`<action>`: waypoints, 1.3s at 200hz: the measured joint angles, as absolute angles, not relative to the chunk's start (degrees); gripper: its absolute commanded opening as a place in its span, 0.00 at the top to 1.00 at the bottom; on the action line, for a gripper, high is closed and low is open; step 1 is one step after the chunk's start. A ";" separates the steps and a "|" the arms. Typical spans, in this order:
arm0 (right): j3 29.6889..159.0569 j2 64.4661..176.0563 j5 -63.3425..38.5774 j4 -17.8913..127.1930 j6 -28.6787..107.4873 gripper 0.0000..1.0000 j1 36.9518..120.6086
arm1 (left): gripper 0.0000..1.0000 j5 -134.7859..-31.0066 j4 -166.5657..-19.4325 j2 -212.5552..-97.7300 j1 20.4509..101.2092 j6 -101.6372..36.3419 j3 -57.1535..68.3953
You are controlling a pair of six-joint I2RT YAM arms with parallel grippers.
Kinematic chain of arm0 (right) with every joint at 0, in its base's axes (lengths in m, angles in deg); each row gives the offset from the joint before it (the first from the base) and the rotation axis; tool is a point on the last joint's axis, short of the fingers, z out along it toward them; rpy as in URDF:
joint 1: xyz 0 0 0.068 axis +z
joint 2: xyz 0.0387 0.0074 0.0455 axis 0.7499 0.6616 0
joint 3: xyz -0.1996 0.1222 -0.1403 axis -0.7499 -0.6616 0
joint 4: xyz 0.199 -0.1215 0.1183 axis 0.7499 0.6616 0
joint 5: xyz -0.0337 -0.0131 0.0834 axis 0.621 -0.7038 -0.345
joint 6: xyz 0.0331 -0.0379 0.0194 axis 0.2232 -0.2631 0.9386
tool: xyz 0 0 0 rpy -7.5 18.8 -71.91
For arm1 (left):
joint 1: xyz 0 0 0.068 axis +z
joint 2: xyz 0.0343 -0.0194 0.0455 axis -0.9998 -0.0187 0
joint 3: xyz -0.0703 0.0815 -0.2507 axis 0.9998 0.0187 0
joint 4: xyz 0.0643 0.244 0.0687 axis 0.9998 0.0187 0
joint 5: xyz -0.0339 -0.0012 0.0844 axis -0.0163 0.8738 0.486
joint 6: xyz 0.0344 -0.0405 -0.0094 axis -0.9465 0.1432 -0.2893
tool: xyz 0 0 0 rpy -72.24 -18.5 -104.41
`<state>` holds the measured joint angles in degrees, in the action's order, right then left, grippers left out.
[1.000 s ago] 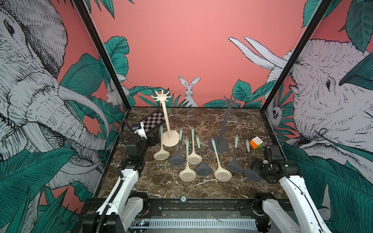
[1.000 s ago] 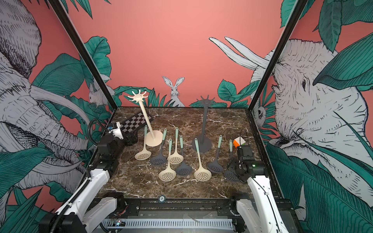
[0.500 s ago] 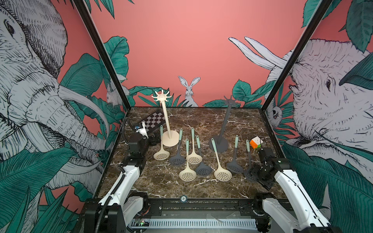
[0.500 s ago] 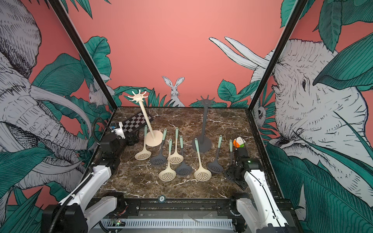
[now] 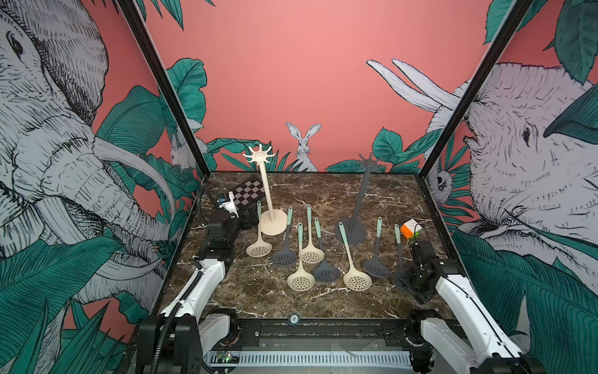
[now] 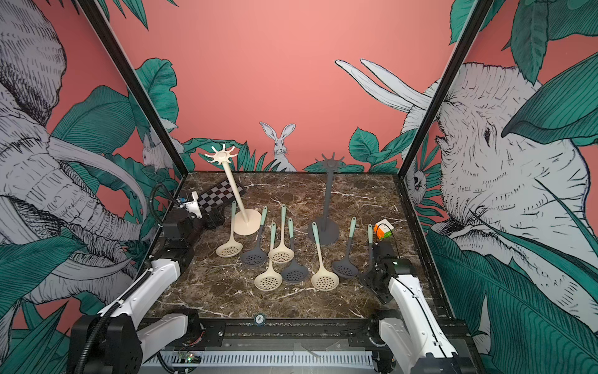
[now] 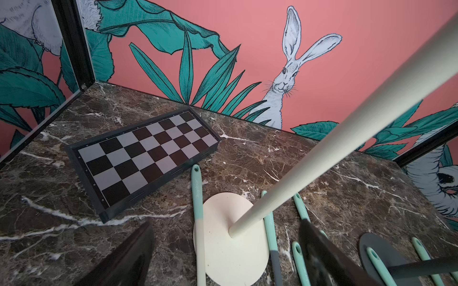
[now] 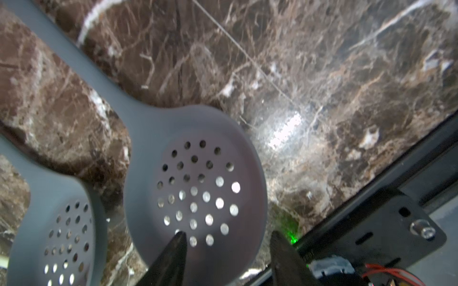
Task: Hang the skimmer on the kitchen utensil rack
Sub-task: Pick up the skimmer from the center of the board.
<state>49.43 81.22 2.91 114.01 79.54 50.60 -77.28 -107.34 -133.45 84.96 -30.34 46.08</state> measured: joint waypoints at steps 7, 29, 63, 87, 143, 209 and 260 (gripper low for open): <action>48.80 80.67 3.30 113.07 80.24 0.56 50.60 | 0.08 -77.26 -107.34 -133.45 84.96 -30.34 46.08; 46.83 78.88 4.11 110.93 81.77 0.68 50.60 | 0.08 -77.15 -107.36 -133.45 84.96 -30.34 46.08; 45.15 76.54 4.72 109.75 83.97 0.74 50.56 | 0.08 -77.02 -107.04 -133.27 84.96 -30.34 46.08; 45.13 74.20 4.85 109.51 84.65 0.79 50.56 | 0.08 -76.86 -106.55 -132.73 84.96 -30.29 46.08; 45.19 69.72 5.24 109.80 85.11 0.93 50.51 | 0.08 -76.84 -106.42 -132.64 84.96 -29.84 46.08; 47.82 65.94 5.07 111.41 84.45 0.99 50.51 | 0.08 -76.84 -105.83 -131.90 84.96 -29.81 45.73; 55.16 64.17 7.76 113.42 82.95 1.00 50.51 | 0.08 -76.86 -104.92 -131.15 84.96 -29.70 44.42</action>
<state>55.16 64.17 7.76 113.42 82.95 50.51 -76.86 -104.92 -131.15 84.96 -29.70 44.42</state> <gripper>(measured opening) 0.058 0.921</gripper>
